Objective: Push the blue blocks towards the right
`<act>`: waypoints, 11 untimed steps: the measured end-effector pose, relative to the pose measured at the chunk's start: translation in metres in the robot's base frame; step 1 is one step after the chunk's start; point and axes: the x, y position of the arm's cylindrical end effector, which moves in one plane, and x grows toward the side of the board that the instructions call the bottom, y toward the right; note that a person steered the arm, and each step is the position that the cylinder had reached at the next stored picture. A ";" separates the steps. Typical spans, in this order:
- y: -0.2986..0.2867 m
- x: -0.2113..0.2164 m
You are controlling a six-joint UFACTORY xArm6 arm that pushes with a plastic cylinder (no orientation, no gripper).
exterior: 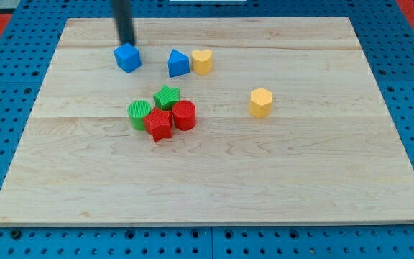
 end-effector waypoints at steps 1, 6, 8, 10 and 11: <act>-0.029 0.000; 0.064 0.053; 0.149 0.050; 0.253 0.051; 0.230 0.082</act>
